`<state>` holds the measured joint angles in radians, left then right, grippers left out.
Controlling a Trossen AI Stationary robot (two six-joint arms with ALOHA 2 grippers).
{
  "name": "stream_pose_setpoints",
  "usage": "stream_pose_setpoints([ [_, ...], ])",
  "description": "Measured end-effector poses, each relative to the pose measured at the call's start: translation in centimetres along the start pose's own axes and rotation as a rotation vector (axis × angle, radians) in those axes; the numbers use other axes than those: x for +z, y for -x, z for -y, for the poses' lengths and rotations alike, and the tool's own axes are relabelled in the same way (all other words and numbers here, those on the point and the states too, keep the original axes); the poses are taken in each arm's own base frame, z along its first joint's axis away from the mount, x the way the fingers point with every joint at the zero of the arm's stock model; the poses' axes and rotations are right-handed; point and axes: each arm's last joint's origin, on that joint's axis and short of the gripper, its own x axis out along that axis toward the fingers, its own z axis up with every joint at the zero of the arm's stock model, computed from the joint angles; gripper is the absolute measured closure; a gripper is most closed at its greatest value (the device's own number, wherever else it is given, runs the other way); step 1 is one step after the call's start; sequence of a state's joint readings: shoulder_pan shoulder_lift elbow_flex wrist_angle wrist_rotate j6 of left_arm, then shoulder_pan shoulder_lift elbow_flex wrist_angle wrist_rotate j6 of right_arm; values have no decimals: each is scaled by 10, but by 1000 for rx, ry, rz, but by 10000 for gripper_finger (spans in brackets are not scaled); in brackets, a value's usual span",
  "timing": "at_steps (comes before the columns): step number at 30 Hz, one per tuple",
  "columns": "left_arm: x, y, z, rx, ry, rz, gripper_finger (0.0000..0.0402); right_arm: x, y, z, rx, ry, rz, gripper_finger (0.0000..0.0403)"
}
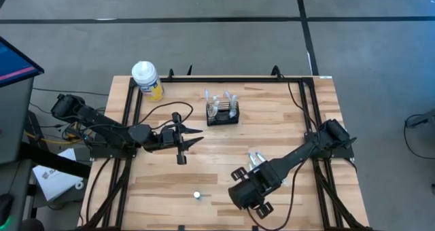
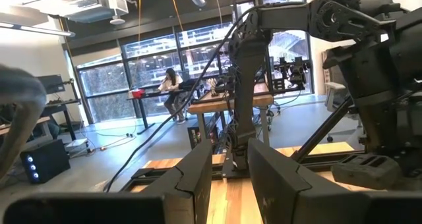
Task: Pick & Place toothbrushing station
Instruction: Put the mouthwash into the black mesh organizer
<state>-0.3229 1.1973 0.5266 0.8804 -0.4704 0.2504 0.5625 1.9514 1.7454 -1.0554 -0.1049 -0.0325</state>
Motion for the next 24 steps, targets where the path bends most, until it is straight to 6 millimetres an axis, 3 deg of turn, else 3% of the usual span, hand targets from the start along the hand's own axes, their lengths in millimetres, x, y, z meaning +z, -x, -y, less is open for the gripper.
stream_pose_setpoints([
  [7, 0, 0, 0, -1, -1, -2, 309, 3, 0, 0, -3, 24, 35, 277],
  [19, 0, 0, 0, -1, -1, -2, 309, 5, 0, 0, -3, 18, 48, 193],
  [24, 0, 0, 0, -1, -1, -2, 309, 3, -20, -1, -1, 37, -20, 186],
])
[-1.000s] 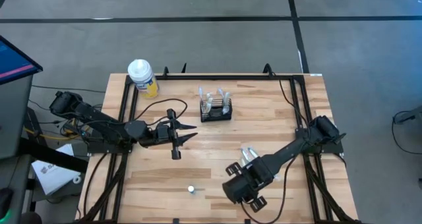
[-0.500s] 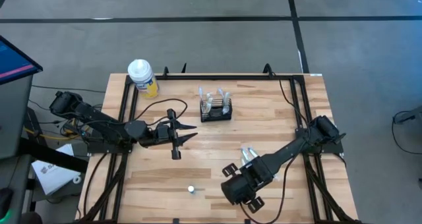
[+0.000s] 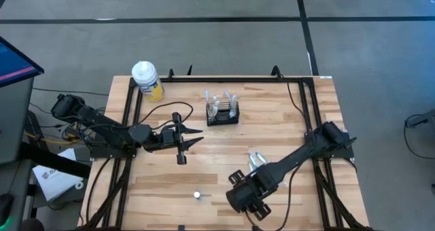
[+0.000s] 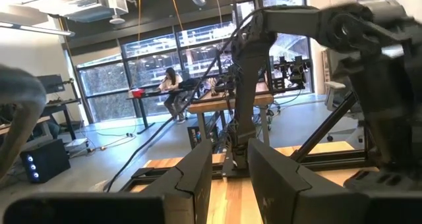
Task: Pick & Place toothbrushing station
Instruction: Put the mouthwash into the black mesh organizer
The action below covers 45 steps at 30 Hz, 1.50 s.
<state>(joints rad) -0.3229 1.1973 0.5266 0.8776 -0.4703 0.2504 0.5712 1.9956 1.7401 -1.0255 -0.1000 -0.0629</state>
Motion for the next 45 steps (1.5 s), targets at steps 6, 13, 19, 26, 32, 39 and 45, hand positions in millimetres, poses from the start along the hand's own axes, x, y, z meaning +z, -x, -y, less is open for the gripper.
stream_pose_setpoints([
  [6, 0, 0, 0, -1, -2, -3, 309, 2, -9, -4, 8, 60, -10, 196],
  [13, 0, 0, 0, -1, -2, -4, 309, 2, -7, -3, 3, 85, -15, 214],
  [19, 0, 0, 0, -1, -2, -3, 309, 0, -7, 0, 0, 103, -29, 227],
  [26, 0, 0, 0, -1, -2, -4, 309, 0, -7, 3, -2, 148, -29, 235],
  [32, -1, 0, 0, -1, -3, -5, 309, 0, -7, 5, -4, 130, -30, 239],
  [39, -1, 0, 0, -2, -3, -6, 309, -6, -12, 8, -16, 127, -72, 242],
  [45, -1, 0, 0, -2, -3, -6, 309, -6, -12, 9, -17, 130, -75, 250],
])
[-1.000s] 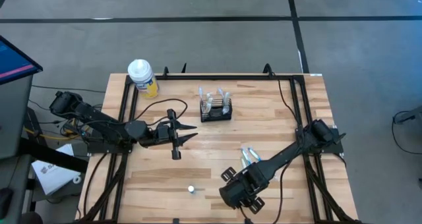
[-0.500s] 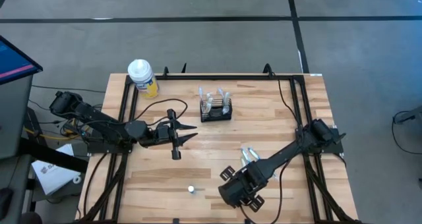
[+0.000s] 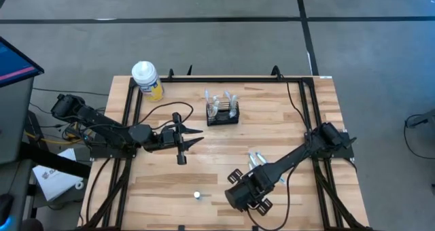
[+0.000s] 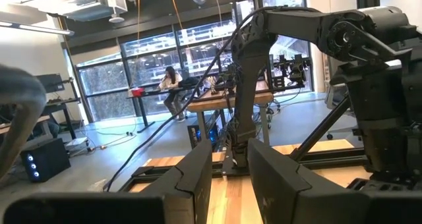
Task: Pick & Place toothbrushing station
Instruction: Put the mouthwash into the black mesh organizer
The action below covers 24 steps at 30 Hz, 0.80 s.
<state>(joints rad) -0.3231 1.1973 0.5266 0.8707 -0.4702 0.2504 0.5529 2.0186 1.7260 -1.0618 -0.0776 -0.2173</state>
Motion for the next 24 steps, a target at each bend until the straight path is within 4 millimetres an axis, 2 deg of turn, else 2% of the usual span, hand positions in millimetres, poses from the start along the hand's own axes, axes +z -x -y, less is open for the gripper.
stream_pose_setpoints([
  [14, 0, 0, 0, 0, 0, 0, 309, 0, 0, 0, 1, 1, 0, 266],
  [24, 0, 0, 0, 0, -1, -2, 309, -1, 0, -1, 4, -41, -5, 259],
])
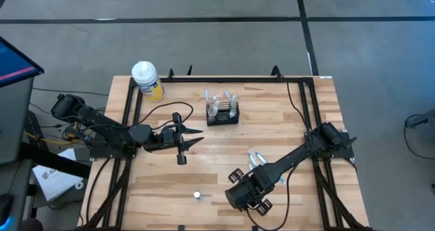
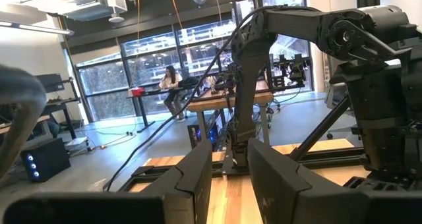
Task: Pick & Place toothbrushing station
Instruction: Put the mouthwash into the black mesh organizer
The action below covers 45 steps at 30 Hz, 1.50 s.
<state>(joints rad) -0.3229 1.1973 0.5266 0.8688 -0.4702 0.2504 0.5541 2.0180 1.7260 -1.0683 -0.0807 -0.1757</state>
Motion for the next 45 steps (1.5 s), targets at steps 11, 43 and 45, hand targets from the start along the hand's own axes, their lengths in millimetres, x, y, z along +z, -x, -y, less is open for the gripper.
stream_pose_setpoints([
  [11, 0, 0, 0, -1, -1, -1, 309, 0, 0, 0, 0, 4, 0, 230],
  [43, 0, 0, 0, -1, -1, -1, 309, -4, -16, 1, -6, 9, 17, 233],
  [45, 0, 0, 0, 0, -1, -1, 309, -4, -16, 1, -6, 12, 18, 236],
])
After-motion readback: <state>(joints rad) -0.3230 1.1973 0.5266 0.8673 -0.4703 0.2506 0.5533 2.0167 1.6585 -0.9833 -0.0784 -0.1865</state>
